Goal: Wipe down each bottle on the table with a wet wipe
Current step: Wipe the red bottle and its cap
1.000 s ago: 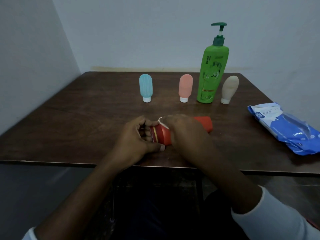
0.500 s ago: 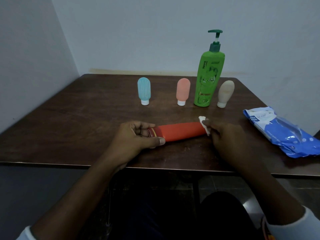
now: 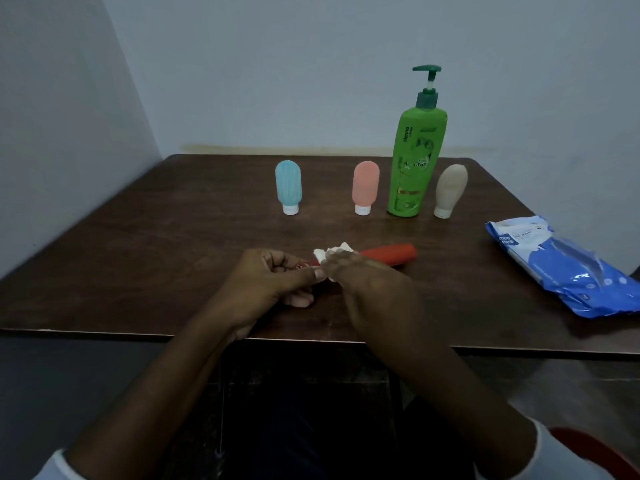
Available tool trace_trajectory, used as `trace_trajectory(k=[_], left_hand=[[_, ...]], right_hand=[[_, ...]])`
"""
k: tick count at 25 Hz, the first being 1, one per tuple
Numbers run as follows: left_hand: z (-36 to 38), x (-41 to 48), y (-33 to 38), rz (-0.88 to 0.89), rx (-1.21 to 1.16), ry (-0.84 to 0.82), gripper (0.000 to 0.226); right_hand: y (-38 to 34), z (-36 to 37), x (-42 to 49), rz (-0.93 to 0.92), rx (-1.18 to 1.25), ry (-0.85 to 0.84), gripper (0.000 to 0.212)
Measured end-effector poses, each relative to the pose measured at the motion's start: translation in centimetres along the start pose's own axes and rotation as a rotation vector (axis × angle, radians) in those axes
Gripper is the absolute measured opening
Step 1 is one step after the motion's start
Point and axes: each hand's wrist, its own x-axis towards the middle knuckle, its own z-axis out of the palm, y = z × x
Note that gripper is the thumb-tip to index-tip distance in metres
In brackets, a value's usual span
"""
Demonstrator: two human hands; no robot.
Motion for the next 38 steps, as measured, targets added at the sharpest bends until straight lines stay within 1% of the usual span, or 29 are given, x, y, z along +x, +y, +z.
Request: trace_trajectory(k=[2, 4, 7, 8, 10, 13, 15, 16, 18, 20, 22, 24, 27, 28, 29, 31, 32, 34, 36, 38], left_hand=[[0.0, 0.1, 0.0, 0.0, 0.02, -0.009, 0.042], [0.0, 0.2, -0.2, -0.002, 0.047, -0.027, 0.049], [-0.2, 0.3, -0.6, 0.027, 0.081, -0.021, 0.06], [-0.2, 0.2, -0.6, 0.034, 0.081, -0.015, 0.061], [-0.2, 0.0, -0.5, 0.046, 0.074, -0.008, 0.06], [0.1, -0.3, -0.3, 0.091, 0.124, 0.019, 0.053], [0.3, -0.4, -0.2, 0.11, 0.16, 0.036, 0.052], [0.3, -0.4, -0.1, 0.118, 0.166, 0.029, 0.051], [0.2, -0.4, -0.1, 0.139, 0.159, 0.001, 0.047], [0.2, -0.6, 0.0, 0.153, 0.12, -0.008, 0.041], [0.2, -0.7, -0.1, 0.148, 0.085, 0.004, 0.037], [0.2, -0.6, -0.1, 0.127, 0.055, 0.024, 0.037], [-0.1, -0.3, -0.3, 0.12, 0.089, 0.033, 0.046], [-0.2, -0.3, -0.4, 0.126, 0.113, 0.027, 0.048], [-0.2, -0.3, -0.4, 0.132, 0.121, 0.015, 0.049], [0.0, -0.4, -0.4, 0.139, 0.117, -0.016, 0.046], [0.0, -0.5, -0.3, 0.141, 0.11, -0.021, 0.043], [0.1, -0.6, -0.3, 0.144, 0.075, -0.006, 0.038], [0.2, -0.6, -0.3, 0.141, 0.048, 0.012, 0.032], [0.3, -0.7, -0.5, 0.131, 0.029, -0.006, 0.034]], right_hand=[[1.2, -0.4, 0.0, 0.033, -0.006, -0.031, 0.044], [3.2, -2.0, -0.5, 0.188, -0.012, -0.097, 0.048], [7.1, -4.5, -0.3, 0.408, -0.13, -0.153, 0.042], [8.0, -5.0, 0.1, 0.447, -0.164, -0.174, 0.04], [8.6, -5.2, 1.2, 0.464, -0.171, -0.204, 0.037], [6.2, -3.9, 2.1, 0.392, -0.159, -0.198, 0.036], [3.6, -2.7, 2.8, 0.265, -0.121, -0.223, 0.041], [2.4, -2.1, 3.4, 0.203, -0.098, -0.267, 0.042], [0.3, -1.0, 4.6, 0.109, -0.061, -0.334, 0.036], [-0.8, -0.4, 5.2, 0.065, -0.075, -0.319, 0.028], [-1.1, -0.3, 4.4, 0.102, -0.038, -0.265, 0.029], [-1.3, -0.8, 2.0, 0.136, 0.035, -0.2, 0.04], [-1.9, -1.4, -1.7, 0.06, -0.089, -0.093, 0.055], [-1.8, -1.4, -1.6, 0.061, -0.104, -0.096, 0.054], [-1.8, -1.3, -0.9, 0.096, -0.094, -0.131, 0.049], [-1.6, -1.0, 2.1, 0.166, -0.036, -0.218, 0.037], [-1.6, -0.6, 3.6, 0.185, -0.005, -0.238, 0.035], [-1.6, 0.2, 5.4, 0.199, -0.002, -0.269, 0.035], [-2.0, 0.2, 4.6, 0.22, -0.038, -0.31, 0.036], [-2.8, -0.7, 2.0, 0.145, -0.078, -0.234, 0.04]])
